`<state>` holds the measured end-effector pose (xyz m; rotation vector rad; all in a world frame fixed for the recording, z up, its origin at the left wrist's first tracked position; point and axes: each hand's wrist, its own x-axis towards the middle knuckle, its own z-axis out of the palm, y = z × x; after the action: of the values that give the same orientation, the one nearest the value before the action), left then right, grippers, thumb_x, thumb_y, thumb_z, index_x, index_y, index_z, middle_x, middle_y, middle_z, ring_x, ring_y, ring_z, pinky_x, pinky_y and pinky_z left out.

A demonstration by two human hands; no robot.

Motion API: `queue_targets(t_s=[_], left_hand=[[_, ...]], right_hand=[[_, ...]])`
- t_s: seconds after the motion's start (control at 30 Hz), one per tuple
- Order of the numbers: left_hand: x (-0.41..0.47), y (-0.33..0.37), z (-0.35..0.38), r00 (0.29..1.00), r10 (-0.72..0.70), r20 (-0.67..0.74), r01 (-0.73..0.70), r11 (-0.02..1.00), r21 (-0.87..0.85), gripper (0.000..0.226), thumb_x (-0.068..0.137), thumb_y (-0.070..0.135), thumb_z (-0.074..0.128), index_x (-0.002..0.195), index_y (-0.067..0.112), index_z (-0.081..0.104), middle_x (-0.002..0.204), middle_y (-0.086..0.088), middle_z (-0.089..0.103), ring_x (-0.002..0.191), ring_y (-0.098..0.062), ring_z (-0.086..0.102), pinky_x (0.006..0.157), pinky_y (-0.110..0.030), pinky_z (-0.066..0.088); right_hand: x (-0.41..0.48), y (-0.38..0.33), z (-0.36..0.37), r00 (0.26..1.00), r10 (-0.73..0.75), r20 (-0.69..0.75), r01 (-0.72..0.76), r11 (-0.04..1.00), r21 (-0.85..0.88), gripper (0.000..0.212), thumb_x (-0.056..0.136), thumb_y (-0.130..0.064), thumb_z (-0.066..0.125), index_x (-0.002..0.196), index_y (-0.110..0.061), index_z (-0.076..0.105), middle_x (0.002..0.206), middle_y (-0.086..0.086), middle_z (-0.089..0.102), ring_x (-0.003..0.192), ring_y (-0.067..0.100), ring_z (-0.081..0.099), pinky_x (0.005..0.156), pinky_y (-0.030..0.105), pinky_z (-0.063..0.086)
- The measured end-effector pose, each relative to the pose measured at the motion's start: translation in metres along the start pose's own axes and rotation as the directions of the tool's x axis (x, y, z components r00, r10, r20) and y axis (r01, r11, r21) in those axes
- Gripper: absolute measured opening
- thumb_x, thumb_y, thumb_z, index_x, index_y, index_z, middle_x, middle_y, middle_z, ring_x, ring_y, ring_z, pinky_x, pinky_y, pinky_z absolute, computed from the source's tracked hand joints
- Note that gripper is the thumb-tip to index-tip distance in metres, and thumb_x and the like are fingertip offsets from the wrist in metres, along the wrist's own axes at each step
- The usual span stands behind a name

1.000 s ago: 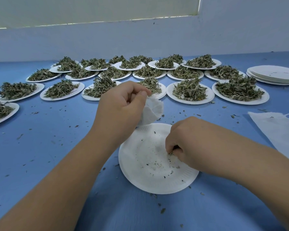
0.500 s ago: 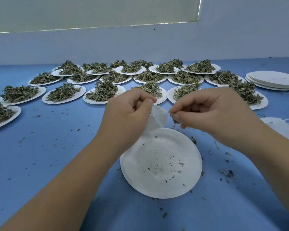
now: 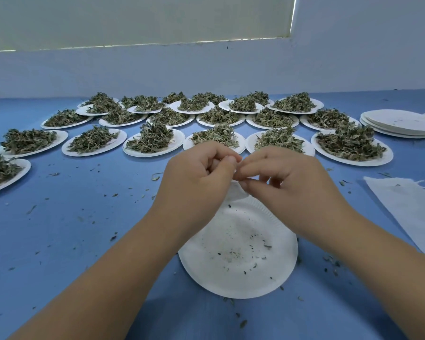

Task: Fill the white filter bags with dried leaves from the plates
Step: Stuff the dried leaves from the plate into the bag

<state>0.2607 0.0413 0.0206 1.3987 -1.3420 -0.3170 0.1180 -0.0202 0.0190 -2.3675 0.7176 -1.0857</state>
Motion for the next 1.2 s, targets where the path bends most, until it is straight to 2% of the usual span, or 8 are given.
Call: queue_targets(t_s=[0.1,0.23,0.4,0.5,0.73,0.97,1.07,1.2], left_hand=[[0.0,0.0,-0.002,1.0,0.016,-0.02,-0.016,1.0,-0.019,0.02,0.093,0.014,0.058,0.082,0.025,0.07,0.046,0.017,0.044,0.043,0.0,0.04,0.043,-0.007,0.03],[-0.005,0.005,0.001,0.998,0.057,0.011,-0.057,0.997,-0.045,0.021,0.093,0.011,0.058,0.084,0.025,0.069,0.055,0.017,0.055,0.049,0.002,0.051,0.045,-0.006,0.034],[-0.017,0.011,0.009,0.986,0.085,0.142,-0.069,0.991,-0.113,0.014,0.087,0.02,0.054,0.086,0.019,0.068,0.068,-0.009,0.067,0.056,-0.01,0.066,0.055,-0.033,0.054],[-0.021,0.012,0.013,0.978,0.128,0.165,-0.12,0.991,-0.055,0.015,0.086,0.02,0.054,0.084,0.024,0.068,0.06,-0.002,0.059,0.047,0.001,0.05,0.047,-0.009,0.036],[-0.016,0.014,0.012,0.981,0.125,0.147,-0.116,0.991,-0.073,0.015,0.087,0.023,0.052,0.086,0.015,0.065,0.068,-0.003,0.068,0.061,-0.012,0.065,0.061,-0.035,0.053],[-0.02,0.011,0.016,0.935,0.258,0.245,-0.268,0.963,0.009,0.016,0.089,0.017,0.053,0.089,0.007,0.066,0.067,-0.002,0.066,0.061,-0.01,0.064,0.057,-0.033,0.049],[-0.019,0.012,0.014,0.927,0.297,0.229,-0.294,0.955,-0.049,0.014,0.09,0.01,0.054,0.09,0.004,0.066,0.065,-0.002,0.065,0.06,-0.003,0.063,0.054,-0.008,0.043],[-0.017,0.011,0.012,0.952,0.267,0.151,-0.254,0.962,-0.096,0.014,0.091,0.01,0.052,0.089,0.015,0.066,0.069,0.005,0.065,0.056,0.003,0.062,0.052,-0.005,0.04]], right_hand=[[0.0,0.006,-0.005,0.962,0.272,0.014,-0.268,0.94,0.209,0.015,0.076,-0.028,0.074,0.084,-0.039,0.068,0.093,-0.016,0.063,0.064,0.004,0.057,0.058,0.012,0.044],[-0.001,0.005,0.001,0.831,0.424,0.361,-0.554,0.685,0.472,0.019,0.084,-0.011,0.067,0.102,-0.017,0.067,0.101,0.006,0.066,0.068,0.016,0.068,0.059,0.023,0.052],[0.001,0.006,0.009,0.869,0.397,0.294,-0.492,0.754,0.435,0.014,0.082,-0.001,0.057,0.093,-0.002,0.065,0.075,0.016,0.059,0.058,0.021,0.051,0.052,0.027,0.042],[0.003,0.009,0.012,0.853,0.447,0.269,-0.52,0.769,0.373,0.016,0.08,-0.005,0.054,0.091,0.006,0.058,0.068,0.016,0.049,0.058,0.02,0.041,0.047,0.025,0.033],[0.001,0.009,0.006,0.813,0.343,0.47,-0.582,0.467,0.666,0.021,0.089,0.006,0.053,0.108,0.003,0.06,0.088,0.016,0.059,0.068,0.019,0.054,0.062,0.027,0.05],[0.001,0.002,0.011,0.866,0.378,0.327,-0.498,0.707,0.502,0.007,0.077,0.006,0.049,0.082,0.01,0.051,0.065,0.017,0.05,0.058,0.022,0.041,0.049,0.028,0.031],[0.001,0.006,0.011,0.854,0.422,0.304,-0.519,0.731,0.443,0.012,0.079,0.009,0.039,0.085,0.012,0.049,0.066,0.028,0.05,0.056,0.024,0.041,0.048,0.029,0.03],[0.001,0.007,0.009,0.86,0.393,0.325,-0.509,0.706,0.492,0.016,0.086,-0.007,0.052,0.095,0.004,0.058,0.069,0.014,0.059,0.05,0.015,0.051,0.046,0.028,0.036]])
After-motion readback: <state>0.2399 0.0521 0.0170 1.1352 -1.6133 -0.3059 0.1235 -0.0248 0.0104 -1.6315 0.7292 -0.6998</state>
